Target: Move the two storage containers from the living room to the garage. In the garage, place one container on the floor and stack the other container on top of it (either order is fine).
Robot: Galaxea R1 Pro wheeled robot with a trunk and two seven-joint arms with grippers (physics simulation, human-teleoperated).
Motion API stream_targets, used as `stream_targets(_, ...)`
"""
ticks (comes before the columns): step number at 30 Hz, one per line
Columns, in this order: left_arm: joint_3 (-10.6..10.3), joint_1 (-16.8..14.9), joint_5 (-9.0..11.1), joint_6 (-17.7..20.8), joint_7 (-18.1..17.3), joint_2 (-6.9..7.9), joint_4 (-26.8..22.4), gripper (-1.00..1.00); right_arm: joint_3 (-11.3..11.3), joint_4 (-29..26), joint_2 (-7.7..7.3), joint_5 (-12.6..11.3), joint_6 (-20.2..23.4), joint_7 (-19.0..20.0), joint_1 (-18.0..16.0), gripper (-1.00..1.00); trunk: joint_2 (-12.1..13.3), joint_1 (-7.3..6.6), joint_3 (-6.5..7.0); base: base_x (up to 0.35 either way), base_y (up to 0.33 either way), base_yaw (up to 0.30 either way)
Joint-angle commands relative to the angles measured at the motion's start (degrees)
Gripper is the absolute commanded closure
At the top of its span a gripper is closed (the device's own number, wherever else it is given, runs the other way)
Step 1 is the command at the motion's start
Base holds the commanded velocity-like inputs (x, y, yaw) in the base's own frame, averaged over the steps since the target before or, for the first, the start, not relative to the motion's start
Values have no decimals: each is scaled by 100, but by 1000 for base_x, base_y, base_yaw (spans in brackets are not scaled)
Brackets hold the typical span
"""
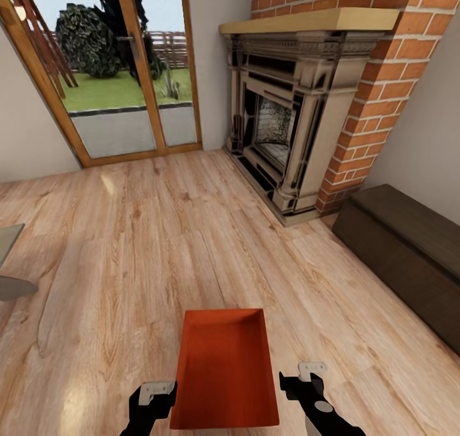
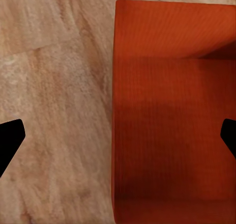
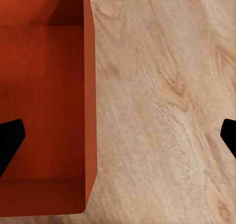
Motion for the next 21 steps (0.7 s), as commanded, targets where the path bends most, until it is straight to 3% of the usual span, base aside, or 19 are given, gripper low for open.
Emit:
stream_targets(1, 19, -3, 2, -17, -8, -4, 4, -100, 16, 5, 1, 6, -15, -29, -3, -100, -43, 22, -22, 0, 0, 0)
stream_targets(13, 16, -3, 2, -18, -8, -4, 5, -100, 16, 9, 1, 6, -15, -27, -3, -100, -525, 286, -238, 0, 0, 0)
stream_targets(21, 18, -3, 2, -18, -8, -4, 5, -100, 16, 13, 1, 6, -15, -27, -3, -100, -525, 286, -238, 0, 0, 0)
